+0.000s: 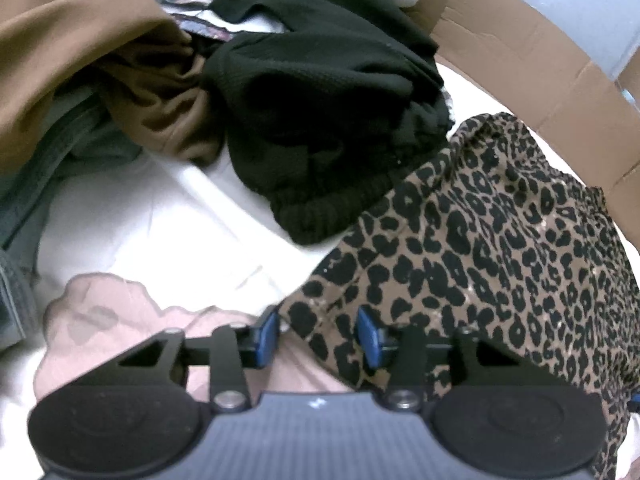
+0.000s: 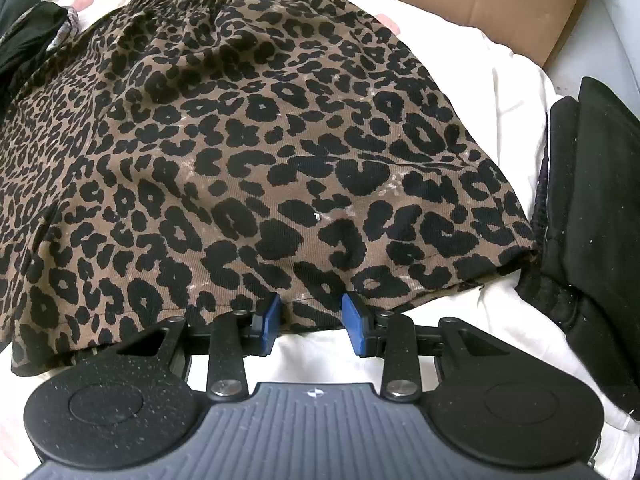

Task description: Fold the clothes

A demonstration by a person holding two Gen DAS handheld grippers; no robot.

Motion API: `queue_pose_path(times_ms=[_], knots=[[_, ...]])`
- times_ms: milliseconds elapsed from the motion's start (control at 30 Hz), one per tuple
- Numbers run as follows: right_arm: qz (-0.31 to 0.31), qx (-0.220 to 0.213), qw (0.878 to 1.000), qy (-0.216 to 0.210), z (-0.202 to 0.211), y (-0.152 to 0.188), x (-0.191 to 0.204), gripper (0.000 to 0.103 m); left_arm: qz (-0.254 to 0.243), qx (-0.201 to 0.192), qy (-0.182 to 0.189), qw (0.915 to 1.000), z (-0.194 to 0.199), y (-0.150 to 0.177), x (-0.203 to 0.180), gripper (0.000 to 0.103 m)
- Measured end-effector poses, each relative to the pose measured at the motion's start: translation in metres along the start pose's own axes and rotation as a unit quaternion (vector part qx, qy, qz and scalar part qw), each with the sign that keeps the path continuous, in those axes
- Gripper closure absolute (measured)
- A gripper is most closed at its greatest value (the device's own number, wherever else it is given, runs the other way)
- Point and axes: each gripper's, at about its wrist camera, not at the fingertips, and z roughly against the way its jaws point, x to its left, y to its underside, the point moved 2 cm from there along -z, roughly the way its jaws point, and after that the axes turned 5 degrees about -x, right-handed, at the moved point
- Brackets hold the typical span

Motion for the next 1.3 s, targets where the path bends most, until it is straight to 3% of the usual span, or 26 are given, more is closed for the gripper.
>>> queue_pose_path(times_ms=[500, 667, 767, 867, 1067, 1300], knots=[[-0.004, -0.003, 1.0, 0.001, 0.0, 0.0, 0.001, 0.062, 0.009, -0.027, 0.035, 0.999, -0.005, 0.0, 0.015, 0.058], [-0.005, -0.003, 1.0, 0.001, 0.0, 0.001, 0.0, 0.062, 0.033, -0.033, 0.051, 0.9976, -0.002, -0.001, 0.027, 0.078], [-0.005, -0.003, 1.0, 0.001, 0.001, 0.0, 0.0, 0.062, 0.068, -0.041, 0.08, 0.9936, 0.002, -0.002, 0.036, 0.083], [-0.008, -0.005, 1.0, 0.001, 0.003, -0.001, 0.0, 0.062, 0.093, -0.042, 0.105, 0.9892, 0.003, -0.003, 0.041, 0.081], [-0.012, -0.054, 0.998, 0.002, 0.026, -0.021, -0.01, 0.062, 0.116, -0.028, 0.128, 0.9846, 0.0, -0.005, 0.044, 0.08], [-0.042, -0.119, 0.992, -0.012, 0.035, -0.039, -0.02, 0.062, 0.152, -0.015, 0.184, 0.971, 0.007, -0.006, 0.049, 0.08]])
